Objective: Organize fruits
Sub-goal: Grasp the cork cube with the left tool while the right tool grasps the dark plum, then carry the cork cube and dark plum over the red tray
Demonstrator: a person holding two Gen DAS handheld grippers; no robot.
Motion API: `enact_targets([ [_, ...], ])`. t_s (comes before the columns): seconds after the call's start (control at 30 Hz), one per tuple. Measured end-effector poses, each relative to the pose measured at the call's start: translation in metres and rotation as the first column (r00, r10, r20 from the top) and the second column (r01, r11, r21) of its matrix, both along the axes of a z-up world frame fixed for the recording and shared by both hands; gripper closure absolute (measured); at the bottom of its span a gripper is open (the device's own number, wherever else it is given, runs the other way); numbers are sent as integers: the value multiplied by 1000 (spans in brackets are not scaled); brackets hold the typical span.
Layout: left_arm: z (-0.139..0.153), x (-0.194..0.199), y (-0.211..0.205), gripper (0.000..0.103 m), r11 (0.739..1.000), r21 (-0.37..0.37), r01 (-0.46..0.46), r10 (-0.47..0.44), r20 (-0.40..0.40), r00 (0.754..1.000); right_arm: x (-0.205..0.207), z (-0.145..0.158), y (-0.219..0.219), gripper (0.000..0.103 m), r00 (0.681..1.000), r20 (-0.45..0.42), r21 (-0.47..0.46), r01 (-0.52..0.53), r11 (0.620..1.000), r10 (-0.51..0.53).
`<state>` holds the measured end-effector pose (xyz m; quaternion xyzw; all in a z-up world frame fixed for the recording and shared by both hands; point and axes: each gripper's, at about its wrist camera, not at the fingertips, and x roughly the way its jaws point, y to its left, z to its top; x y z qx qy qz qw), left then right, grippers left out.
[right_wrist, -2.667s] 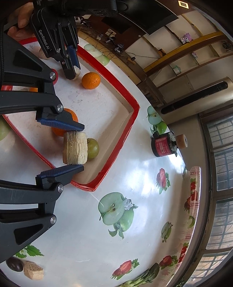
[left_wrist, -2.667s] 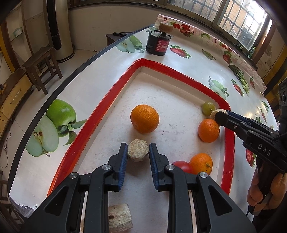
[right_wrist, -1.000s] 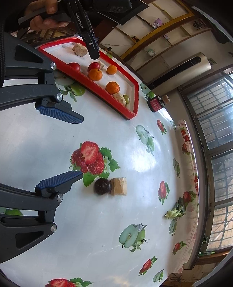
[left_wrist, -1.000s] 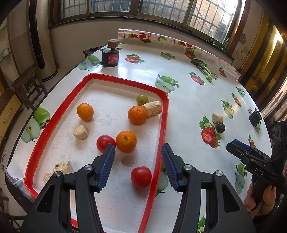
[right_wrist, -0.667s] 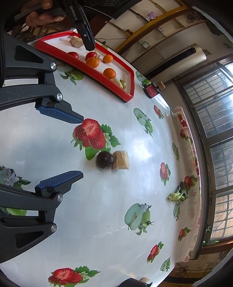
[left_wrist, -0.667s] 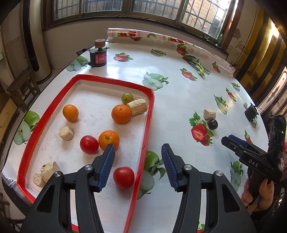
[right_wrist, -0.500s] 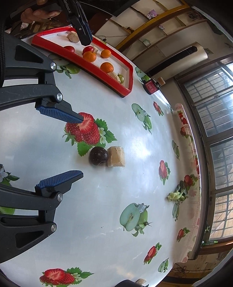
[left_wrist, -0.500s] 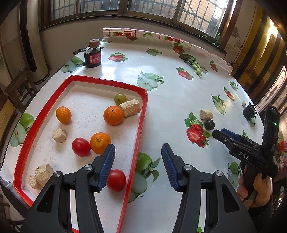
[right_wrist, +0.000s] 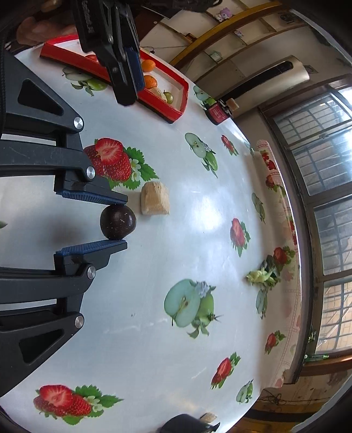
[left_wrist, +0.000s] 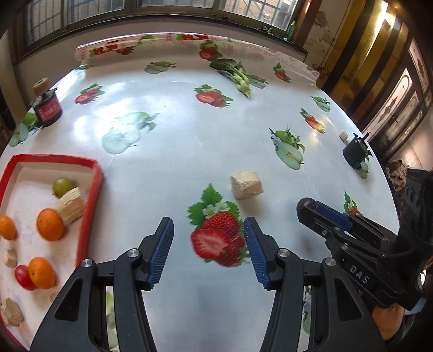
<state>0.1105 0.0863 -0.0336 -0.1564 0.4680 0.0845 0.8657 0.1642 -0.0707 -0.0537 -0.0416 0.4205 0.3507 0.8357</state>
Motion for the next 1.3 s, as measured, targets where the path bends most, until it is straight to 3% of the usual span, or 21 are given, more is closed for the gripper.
enact_targets([
  [0.27, -32, 59, -27, 51, 999, -40, 6, -8, -62, 998, 2, 5, -57, 76, 996, -18, 46, 88, 995, -88],
  [0.37, -32, 66, -29, 51, 1000, -23, -4, 3, -42, 999, 0, 4, -65, 76, 995, -26, 50, 94, 994, -93],
  [0.4, -32, 67, -29, 55, 1000, -20, -3, 2, -42, 999, -1, 4, -65, 76, 995, -27, 51, 94, 994, -92],
  [0.47, -32, 65, -29, 75, 1000, -17, 6, -7, -38, 999, -4, 4, -66, 76, 996, -28, 54, 90, 994, -89],
  [0.5, -32, 63, -28, 75, 1000, -26, 11, -12, -36, 999, -6, 5, -66, 76, 996, -29, 59, 87, 994, -86],
  [0.9, -21, -2, -20, 75, 1000, 17, -24, 25, -35, 999, -29, 14, -45, 76, 999, -12, 83, 31, 996, -30],
  [1.3, 4, -69, -2, 74, 993, 70, -93, 92, 26, 995, -61, 19, -14, 76, 999, 4, 83, -52, 995, 52],
])
